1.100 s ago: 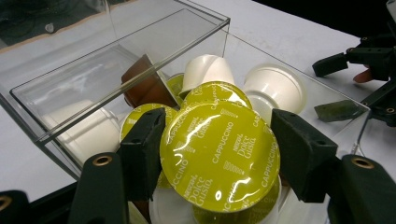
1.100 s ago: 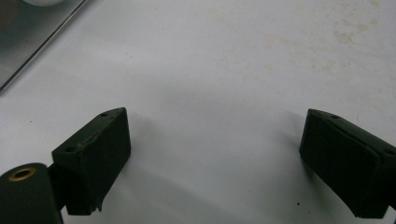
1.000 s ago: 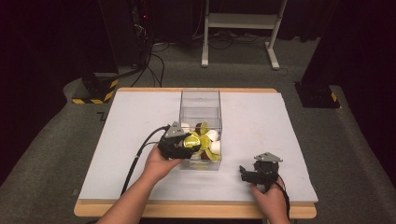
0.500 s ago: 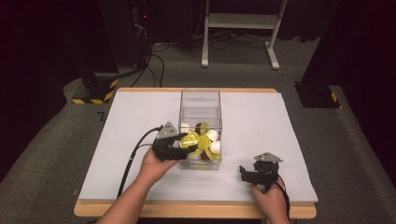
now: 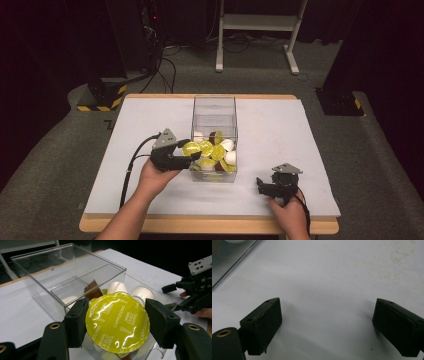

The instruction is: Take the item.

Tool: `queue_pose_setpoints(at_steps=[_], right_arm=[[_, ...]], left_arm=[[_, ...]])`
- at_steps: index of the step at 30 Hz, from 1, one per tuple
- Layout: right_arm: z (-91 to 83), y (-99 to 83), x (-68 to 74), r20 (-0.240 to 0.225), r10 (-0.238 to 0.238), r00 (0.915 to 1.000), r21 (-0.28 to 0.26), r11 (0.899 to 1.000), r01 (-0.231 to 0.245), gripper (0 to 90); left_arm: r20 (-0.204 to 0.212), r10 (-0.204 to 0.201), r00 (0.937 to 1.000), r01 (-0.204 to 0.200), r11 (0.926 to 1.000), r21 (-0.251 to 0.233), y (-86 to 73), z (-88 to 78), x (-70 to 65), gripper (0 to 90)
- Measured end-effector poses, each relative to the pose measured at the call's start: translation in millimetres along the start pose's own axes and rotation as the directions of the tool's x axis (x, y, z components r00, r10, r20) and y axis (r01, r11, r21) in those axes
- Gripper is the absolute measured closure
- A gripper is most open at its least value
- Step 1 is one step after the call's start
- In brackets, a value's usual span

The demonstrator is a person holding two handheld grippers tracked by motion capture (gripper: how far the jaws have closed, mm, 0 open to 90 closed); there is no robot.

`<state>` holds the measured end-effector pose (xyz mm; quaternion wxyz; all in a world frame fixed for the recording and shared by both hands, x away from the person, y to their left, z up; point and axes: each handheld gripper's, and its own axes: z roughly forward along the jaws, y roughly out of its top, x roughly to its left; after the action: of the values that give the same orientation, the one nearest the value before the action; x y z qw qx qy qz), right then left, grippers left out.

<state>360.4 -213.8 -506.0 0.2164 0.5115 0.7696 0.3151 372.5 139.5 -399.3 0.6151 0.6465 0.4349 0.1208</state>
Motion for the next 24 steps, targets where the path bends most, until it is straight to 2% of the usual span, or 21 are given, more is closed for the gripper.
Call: queue_pose_setpoints(at_steps=[5, 11, 17, 19, 24], right_arm=[[0.0, 0.0, 0.0, 0.000, 0.000, 1.0000, 0.000, 1.000, 0.000, 8.8], [0.0, 0.0, 0.0, 0.000, 0.000, 1.0000, 0.000, 1.000, 0.000, 8.8], [0.0, 0.0, -0.1, 0.000, 0.000, 1.0000, 0.000, 1.000, 0.000, 8.8], [0.0, 0.0, -0.1, -0.001, 0.000, 1.0000, 0.000, 1.000, 0.000, 8.8], [0.0, 0.0, 0.0, 0.000, 0.000, 1.0000, 0.000, 1.000, 0.000, 8.8]], left_arm=[[-0.019, -0.003, 0.9998, 0.002, 0.9999, -0.017, 4.8, -8.3, 7.7, 37.9], [-0.044, 0.012, 0.9989, -0.012, 0.9998, -0.014, 6.4, -16.8, 16.6, 37.9], [-0.070, 0.000, 0.9976, -0.001, 0.9998, -0.020, 2.9, -22.9, 25.7, 37.9], [-0.078, 0.011, 0.9969, -0.012, 0.9999, -0.007, 1.1, -24.8, 29.3, 37.9], [-0.086, 0.005, 0.9963, -0.006, 0.9999, -0.011, -2.8, -28.0, 35.3, 37.9]])
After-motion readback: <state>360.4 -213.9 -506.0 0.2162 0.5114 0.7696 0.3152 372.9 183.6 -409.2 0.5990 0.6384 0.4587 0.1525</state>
